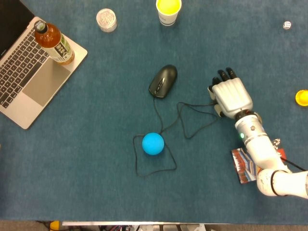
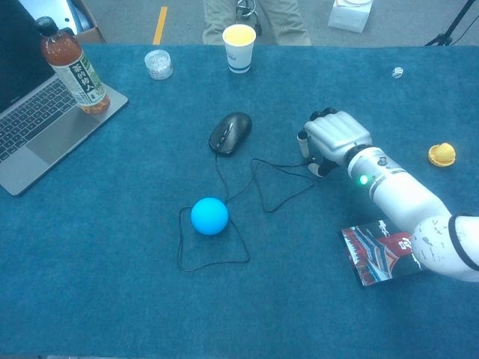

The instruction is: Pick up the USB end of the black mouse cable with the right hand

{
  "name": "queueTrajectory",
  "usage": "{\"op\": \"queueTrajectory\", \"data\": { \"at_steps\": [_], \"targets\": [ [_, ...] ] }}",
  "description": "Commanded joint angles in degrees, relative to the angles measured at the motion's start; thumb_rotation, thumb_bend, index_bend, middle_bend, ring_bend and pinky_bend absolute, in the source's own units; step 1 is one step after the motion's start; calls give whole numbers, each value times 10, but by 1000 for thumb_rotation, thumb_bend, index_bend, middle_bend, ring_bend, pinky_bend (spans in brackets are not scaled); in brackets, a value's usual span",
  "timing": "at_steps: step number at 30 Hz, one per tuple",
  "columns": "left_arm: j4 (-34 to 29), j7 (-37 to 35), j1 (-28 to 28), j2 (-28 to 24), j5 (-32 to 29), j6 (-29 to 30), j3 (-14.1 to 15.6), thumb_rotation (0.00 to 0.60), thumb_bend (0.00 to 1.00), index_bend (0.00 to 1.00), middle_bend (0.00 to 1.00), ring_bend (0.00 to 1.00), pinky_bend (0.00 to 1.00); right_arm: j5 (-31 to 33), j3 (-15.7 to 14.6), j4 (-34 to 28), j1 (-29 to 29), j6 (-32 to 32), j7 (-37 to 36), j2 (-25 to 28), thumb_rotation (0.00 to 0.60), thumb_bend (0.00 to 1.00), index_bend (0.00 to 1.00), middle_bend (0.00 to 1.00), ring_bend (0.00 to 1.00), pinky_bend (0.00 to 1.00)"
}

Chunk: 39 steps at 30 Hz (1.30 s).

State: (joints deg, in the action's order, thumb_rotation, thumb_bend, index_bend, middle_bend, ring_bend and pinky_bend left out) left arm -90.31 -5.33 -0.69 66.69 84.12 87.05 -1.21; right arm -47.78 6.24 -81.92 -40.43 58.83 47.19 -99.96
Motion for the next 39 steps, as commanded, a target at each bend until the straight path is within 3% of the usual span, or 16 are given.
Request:
{"op": "queueTrajectory", "data": {
  "at_steps": [1,16,29,39],
  "targets": [
    [1,-1,0,0,0,0,0,600,147,240,167,158,94,-7,-3,0,2,6,-4,-2,600,336,594,295,116,108],
    [2,-1,1,3,4,0,1,600,147,240,167,158,94,-62,7,-54,26,61,-58,35,600,357,670,313,116,113],
    [-11,10,-1,-3,9,5,3,600,147,240,167,158,94,-163,53,-237,44,108,-160,137,600,357,670,314,116,113],
    [-20,10,-10,-13,10,19,4,600,147,239,167,158,94,-211,76,-324,34,117,-192,149,600,357,674,319,116,113]
  ]
}}
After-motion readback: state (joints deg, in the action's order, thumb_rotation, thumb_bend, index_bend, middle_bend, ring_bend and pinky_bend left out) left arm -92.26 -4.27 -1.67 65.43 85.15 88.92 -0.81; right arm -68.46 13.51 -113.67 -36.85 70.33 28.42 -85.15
